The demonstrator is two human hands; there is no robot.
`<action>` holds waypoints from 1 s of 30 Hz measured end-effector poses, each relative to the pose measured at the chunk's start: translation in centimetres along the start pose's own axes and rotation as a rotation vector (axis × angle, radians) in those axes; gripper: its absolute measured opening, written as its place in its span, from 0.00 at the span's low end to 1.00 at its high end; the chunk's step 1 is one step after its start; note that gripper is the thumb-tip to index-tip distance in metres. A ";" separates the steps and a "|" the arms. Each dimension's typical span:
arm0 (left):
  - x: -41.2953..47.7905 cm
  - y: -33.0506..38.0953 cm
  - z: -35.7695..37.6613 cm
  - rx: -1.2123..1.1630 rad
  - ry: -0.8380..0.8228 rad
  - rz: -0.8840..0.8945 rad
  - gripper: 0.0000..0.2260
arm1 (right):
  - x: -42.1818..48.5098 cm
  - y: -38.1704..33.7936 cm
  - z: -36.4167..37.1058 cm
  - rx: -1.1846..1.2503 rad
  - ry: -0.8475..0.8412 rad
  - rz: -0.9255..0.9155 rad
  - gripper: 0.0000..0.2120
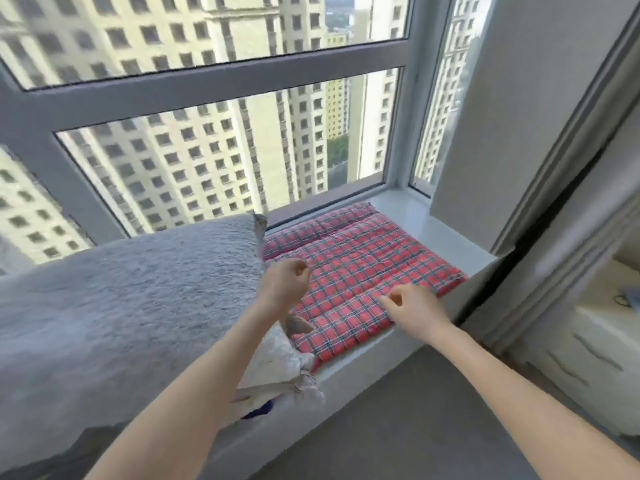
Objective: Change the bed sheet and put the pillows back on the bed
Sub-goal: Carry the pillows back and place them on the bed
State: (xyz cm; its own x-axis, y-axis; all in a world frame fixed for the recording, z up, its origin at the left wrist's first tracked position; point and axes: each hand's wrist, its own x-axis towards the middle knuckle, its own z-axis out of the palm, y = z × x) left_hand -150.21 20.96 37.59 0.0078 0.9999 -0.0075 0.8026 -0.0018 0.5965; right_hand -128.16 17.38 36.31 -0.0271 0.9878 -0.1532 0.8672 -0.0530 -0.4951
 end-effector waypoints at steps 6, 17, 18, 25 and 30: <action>-1.9 -10.2 -8.9 0.177 0.518 -0.221 0.08 | 5.9 -10.9 4.7 0.042 -0.104 -0.298 0.23; -10.3 -29.0 -22.2 0.372 0.338 -1.001 0.27 | 9.6 -29.3 12.1 -0.288 -0.042 -0.718 0.36; -10.8 -30.0 -22.6 0.364 0.289 -1.025 0.28 | 10.3 -31.1 12.9 -0.310 -0.059 -0.729 0.37; -16.6 -38.8 -22.4 0.214 0.273 -1.265 0.42 | 16.6 -39.4 18.4 -0.513 -0.170 -0.697 0.41; -16.8 -40.9 -22.3 0.351 0.379 -1.229 0.37 | 20.5 -35.9 17.7 -0.466 -0.208 -0.440 0.47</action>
State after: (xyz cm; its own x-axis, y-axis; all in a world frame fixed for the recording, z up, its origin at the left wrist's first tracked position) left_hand -196.44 4.46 31.24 -0.9465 0.2946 -0.1315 0.2790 0.9521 0.1253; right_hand -168.62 36.91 35.78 -0.4820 0.8517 -0.2057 0.8759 0.4630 -0.1356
